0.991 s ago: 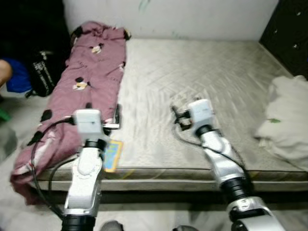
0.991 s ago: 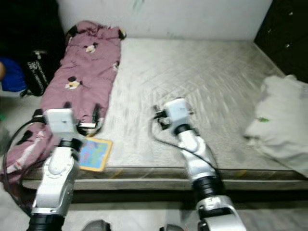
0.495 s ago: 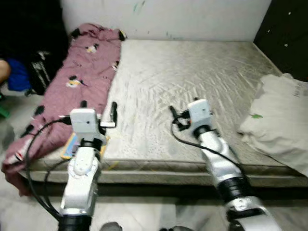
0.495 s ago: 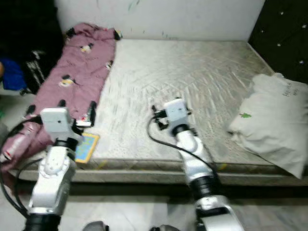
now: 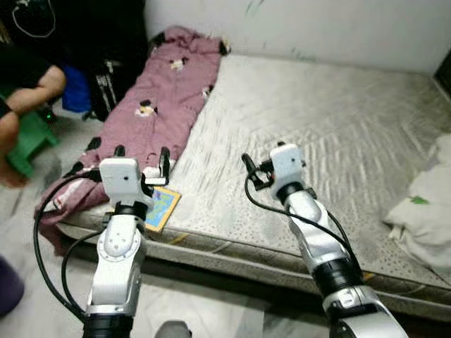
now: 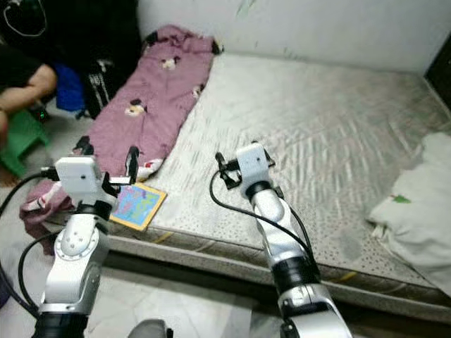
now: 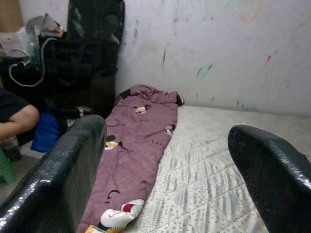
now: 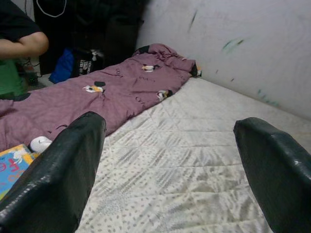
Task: Clean up the room
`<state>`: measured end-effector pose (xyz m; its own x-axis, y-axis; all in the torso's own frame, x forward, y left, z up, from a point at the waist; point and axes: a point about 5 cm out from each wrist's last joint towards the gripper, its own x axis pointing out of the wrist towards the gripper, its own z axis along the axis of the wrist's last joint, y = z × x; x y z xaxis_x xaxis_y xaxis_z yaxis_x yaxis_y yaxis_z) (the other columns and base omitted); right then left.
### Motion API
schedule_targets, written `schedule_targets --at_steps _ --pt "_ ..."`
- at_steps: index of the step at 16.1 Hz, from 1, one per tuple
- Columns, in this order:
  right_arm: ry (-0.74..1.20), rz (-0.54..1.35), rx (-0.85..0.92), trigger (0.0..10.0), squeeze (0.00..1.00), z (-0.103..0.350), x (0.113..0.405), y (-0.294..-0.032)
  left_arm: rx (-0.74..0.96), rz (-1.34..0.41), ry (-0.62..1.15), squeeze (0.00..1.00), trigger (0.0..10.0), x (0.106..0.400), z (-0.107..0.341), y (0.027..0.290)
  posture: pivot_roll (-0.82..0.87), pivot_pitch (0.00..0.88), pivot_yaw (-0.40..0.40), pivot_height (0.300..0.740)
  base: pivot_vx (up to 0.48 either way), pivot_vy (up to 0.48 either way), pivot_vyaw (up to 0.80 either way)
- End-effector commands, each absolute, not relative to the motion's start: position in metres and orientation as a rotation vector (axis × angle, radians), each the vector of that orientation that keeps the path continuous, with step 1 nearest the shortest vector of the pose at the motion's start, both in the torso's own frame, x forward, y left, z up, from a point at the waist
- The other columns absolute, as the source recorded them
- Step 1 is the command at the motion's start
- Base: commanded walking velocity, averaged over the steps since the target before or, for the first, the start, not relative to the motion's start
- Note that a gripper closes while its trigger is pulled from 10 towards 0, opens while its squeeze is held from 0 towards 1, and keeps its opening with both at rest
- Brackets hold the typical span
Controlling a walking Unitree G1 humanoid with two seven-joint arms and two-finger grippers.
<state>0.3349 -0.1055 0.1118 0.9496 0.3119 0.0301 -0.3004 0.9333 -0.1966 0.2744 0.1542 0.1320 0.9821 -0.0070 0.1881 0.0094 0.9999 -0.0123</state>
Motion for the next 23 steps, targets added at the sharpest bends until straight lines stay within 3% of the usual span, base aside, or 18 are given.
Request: schedule_targets --at_steps 1,9,14,23 --pt "-0.064 0.3 -0.199 10.0 0.0 0.1126 0.3358 -0.1117 -0.016 -0.023 -0.201 0.0 10.0 0.2761 0.1354 0.1511 0.02 0.0 -0.019 0.74 0.281 0.0 0.0" --pt "-0.062 0.293 -0.2 10.0 0.0 0.1121 0.3369 -0.1128 -0.012 -0.005 -0.175 0.0 10.0 0.2781 0.1319 0.1514 0.02 0.0 -0.022 0.74 0.07 0.0 0.0" --pt "-0.052 0.293 -0.206 10.0 0.0 0.1104 0.3375 -0.1136 -0.006 -0.004 -0.174 0.0 10.0 0.2789 0.1319 0.1503 0.02 0.0 -0.026 0.74 0.0 0.0 -0.44" --pt "-0.048 0.287 -0.207 10.0 0.0 0.1107 0.3386 -0.1146 -0.017 -0.011 -0.178 0.0 10.0 0.279 0.1326 0.1482 0.02 0.0 -0.029 0.74 0.0 -0.31 0.0"
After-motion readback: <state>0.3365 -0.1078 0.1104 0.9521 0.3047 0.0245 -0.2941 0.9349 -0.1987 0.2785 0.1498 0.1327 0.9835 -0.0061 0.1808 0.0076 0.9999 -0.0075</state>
